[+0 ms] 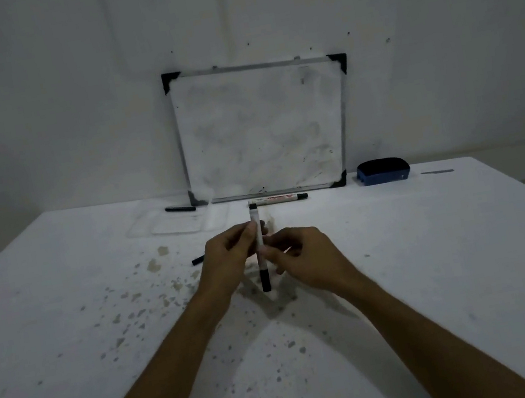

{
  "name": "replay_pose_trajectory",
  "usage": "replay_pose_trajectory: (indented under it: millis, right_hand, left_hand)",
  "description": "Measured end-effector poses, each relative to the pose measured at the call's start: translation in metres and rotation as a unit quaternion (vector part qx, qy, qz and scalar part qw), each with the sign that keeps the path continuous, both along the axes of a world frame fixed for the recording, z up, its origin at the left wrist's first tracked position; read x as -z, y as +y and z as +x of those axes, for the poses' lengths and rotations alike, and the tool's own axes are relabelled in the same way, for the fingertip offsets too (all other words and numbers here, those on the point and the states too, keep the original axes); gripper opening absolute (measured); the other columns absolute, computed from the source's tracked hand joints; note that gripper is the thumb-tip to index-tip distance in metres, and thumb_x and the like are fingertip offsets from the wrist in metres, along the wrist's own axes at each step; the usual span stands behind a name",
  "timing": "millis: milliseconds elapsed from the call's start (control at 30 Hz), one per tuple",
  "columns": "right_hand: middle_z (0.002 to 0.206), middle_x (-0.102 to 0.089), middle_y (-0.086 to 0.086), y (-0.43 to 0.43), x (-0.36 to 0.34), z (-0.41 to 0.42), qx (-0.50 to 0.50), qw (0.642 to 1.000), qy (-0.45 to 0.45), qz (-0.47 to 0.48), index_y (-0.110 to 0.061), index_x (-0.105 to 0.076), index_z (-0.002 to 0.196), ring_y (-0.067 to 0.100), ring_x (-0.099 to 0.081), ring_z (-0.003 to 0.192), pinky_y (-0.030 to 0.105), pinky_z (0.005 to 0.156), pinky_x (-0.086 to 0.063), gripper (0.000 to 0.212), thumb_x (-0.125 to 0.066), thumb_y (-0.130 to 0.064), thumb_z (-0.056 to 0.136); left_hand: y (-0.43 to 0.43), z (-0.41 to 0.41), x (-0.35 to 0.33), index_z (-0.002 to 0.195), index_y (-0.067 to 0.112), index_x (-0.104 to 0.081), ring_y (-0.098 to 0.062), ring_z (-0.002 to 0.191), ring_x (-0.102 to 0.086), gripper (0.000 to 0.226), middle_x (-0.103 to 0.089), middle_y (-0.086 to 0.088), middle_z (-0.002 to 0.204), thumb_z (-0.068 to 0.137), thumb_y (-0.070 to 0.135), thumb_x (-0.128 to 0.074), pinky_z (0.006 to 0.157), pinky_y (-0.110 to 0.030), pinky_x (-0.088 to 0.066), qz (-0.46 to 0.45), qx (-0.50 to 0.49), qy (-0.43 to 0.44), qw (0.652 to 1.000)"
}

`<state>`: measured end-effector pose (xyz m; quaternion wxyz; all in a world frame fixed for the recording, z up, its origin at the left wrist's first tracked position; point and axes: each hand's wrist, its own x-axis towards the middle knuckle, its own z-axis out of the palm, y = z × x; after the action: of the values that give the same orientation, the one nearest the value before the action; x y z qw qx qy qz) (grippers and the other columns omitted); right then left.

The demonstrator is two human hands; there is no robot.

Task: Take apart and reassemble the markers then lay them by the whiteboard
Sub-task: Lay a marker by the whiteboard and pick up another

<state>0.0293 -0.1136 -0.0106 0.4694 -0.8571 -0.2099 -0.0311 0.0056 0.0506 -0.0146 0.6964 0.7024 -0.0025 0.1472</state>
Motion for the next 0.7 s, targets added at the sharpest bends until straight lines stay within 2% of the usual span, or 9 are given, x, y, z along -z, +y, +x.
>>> replay_pose_trajectory:
  millis: [33, 100, 167, 233, 333, 467, 600, 700]
  right_hand:
    - [0.082, -0.075, -0.013, -0.001, 0.002, 0.004, 0.017, 0.999, 0.004, 0.034, -0.028, -0.075, 0.094, -0.001, -0.069, 0.065, 0.014, 0.062, -0.052, 0.053, -0.047, -0.074, 0.087]
    - [0.071, -0.073, -0.009, -0.004, 0.01, 0.012, 0.058, 0.99, 0.025, 0.127, -0.023, -0.074, 0.078, 0.0, -0.066, 0.06, 0.012, 0.057, -0.048, 0.067, -0.03, -0.072, 0.092]
    - [0.067, -0.072, -0.007, -0.005, 0.019, 0.018, 0.092, 0.985, 0.035, 0.145, -0.02, -0.072, 0.07, 0.002, -0.065, 0.06, 0.015, 0.061, -0.048, 0.074, -0.02, -0.069, 0.094]
    - [0.067, -0.071, -0.003, -0.005, 0.027, 0.022, 0.108, 0.983, 0.042, 0.143, -0.021, -0.07, 0.068, 0.005, -0.065, 0.061, 0.022, 0.066, -0.049, 0.079, -0.016, -0.073, 0.092]
    - [0.059, -0.066, -0.005, -0.007, 0.031, 0.022, 0.1, 0.987, 0.025, 0.123, -0.022, -0.068, 0.063, 0.0, -0.061, 0.053, 0.02, 0.063, -0.048, 0.08, -0.016, -0.079, 0.087]
    - [0.048, -0.053, -0.005, -0.011, 0.031, 0.021, 0.114, 0.993, -0.018, 0.038, -0.019, -0.058, 0.054, 0.007, -0.05, 0.045, 0.023, 0.054, -0.042, 0.075, -0.021, -0.075, 0.088]
    - [0.046, -0.048, -0.003, -0.015, 0.026, 0.022, 0.143, 0.99, -0.005, -0.012, -0.018, -0.05, 0.05, 0.012, -0.047, 0.046, 0.026, 0.053, -0.04, 0.076, -0.02, -0.078, 0.084]
    - [0.048, -0.051, -0.002, -0.013, 0.026, 0.023, 0.165, 0.985, -0.002, -0.045, -0.018, -0.05, 0.049, 0.013, -0.05, 0.047, 0.026, 0.053, -0.039, 0.075, -0.024, -0.072, 0.094]
  left_hand:
    - [0.003, 0.002, -0.002, 0.107, 0.029, -0.079, -0.013, 0.092, -0.081, 0.017, -0.084, 0.005, 0.094, 0.106, 0.029, -0.062, 0.086, -0.026, -0.064, 0.017, -0.01, -0.017, 1.0]
    - [0.007, 0.004, -0.003, 0.11, 0.033, -0.074, -0.014, 0.072, -0.08, 0.017, -0.078, 0.004, 0.082, 0.107, 0.037, -0.058, 0.069, -0.029, -0.064, 0.074, -0.007, -0.046, 0.996]
    - [0.007, 0.004, 0.002, 0.109, 0.046, -0.069, -0.008, 0.057, -0.069, 0.013, -0.072, 0.006, 0.074, 0.105, 0.048, -0.057, 0.057, -0.028, -0.059, 0.148, 0.001, -0.047, 0.988]
    - [0.005, 0.004, 0.015, 0.111, 0.05, -0.07, -0.003, 0.056, -0.063, 0.017, -0.072, 0.008, 0.076, 0.102, 0.057, -0.058, 0.052, -0.018, -0.054, 0.206, -0.001, -0.042, 0.978]
    - [0.003, 0.005, 0.031, 0.12, 0.041, -0.075, -0.003, 0.057, -0.068, 0.035, -0.073, 0.01, 0.075, 0.098, 0.063, -0.059, 0.053, -0.012, -0.051, 0.265, 0.027, -0.056, 0.962]
    - [0.005, 0.007, 0.036, 0.121, 0.035, -0.079, -0.002, 0.072, -0.071, 0.042, -0.079, 0.013, 0.088, 0.095, 0.063, -0.061, 0.062, -0.01, -0.051, 0.316, 0.026, -0.109, 0.942]
    - [0.004, 0.006, 0.036, 0.123, 0.027, -0.079, -0.008, 0.07, -0.064, 0.043, -0.075, 0.006, 0.089, 0.093, 0.055, -0.065, 0.061, -0.031, -0.055, 0.397, 0.003, -0.2, 0.896]
    - [0.002, 0.007, 0.035, 0.12, 0.024, -0.081, -0.007, 0.066, -0.06, 0.034, -0.076, 0.002, 0.089, 0.094, 0.043, -0.071, 0.056, -0.028, -0.052, 0.429, -0.027, -0.276, 0.86]
